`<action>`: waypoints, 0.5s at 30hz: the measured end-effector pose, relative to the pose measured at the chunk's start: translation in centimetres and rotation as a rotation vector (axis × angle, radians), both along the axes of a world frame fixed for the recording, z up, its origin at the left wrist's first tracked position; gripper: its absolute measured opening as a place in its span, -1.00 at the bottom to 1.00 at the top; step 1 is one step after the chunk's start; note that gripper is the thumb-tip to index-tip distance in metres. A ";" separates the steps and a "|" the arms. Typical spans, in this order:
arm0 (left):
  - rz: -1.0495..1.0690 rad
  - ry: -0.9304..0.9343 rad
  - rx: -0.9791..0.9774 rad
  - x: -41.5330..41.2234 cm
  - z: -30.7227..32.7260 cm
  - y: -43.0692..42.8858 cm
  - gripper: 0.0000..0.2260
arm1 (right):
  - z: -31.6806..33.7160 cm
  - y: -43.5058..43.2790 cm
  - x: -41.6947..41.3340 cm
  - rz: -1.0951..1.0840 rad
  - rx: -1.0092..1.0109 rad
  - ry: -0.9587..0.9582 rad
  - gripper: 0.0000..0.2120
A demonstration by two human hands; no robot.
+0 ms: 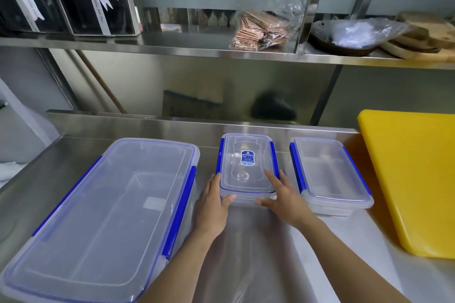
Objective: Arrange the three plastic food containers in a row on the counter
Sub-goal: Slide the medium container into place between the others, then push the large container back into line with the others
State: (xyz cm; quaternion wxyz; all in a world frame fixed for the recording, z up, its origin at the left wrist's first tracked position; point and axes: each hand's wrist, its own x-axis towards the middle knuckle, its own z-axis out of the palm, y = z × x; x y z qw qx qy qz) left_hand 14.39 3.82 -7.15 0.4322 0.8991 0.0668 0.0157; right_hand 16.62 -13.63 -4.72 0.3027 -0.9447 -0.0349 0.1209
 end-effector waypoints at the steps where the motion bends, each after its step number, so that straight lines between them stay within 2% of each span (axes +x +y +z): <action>1: 0.004 0.009 0.014 -0.2 0.0 0.0 -0.47 | 0.0 0.1 -0.1 -0.014 -0.026 -0.004 -0.26; 4: 0.015 0.009 0.068 -0.6 0.9 -0.5 -0.47 | 0.2 0.5 -0.7 -0.059 -0.119 -0.058 -0.26; 6: 0.011 -0.031 0.073 -1.0 2.4 -0.6 -0.51 | 0.8 1.2 -1.3 -0.050 -0.150 -0.191 -0.28; 10: -0.024 -0.163 0.036 -2.3 7.7 0.7 -0.70 | 3.0 3.4 -2.5 -0.106 -0.065 -0.447 -0.47; 12: 0.009 -0.219 0.025 -3.3 10.2 2.5 -0.74 | 3.9 4.8 -3.2 -0.110 0.023 -0.441 -0.54; 15: 0.123 -0.274 0.051 -4.7 12.4 6.6 -0.76 | 4.8 7.1 -4.9 -0.045 0.145 -0.312 -0.61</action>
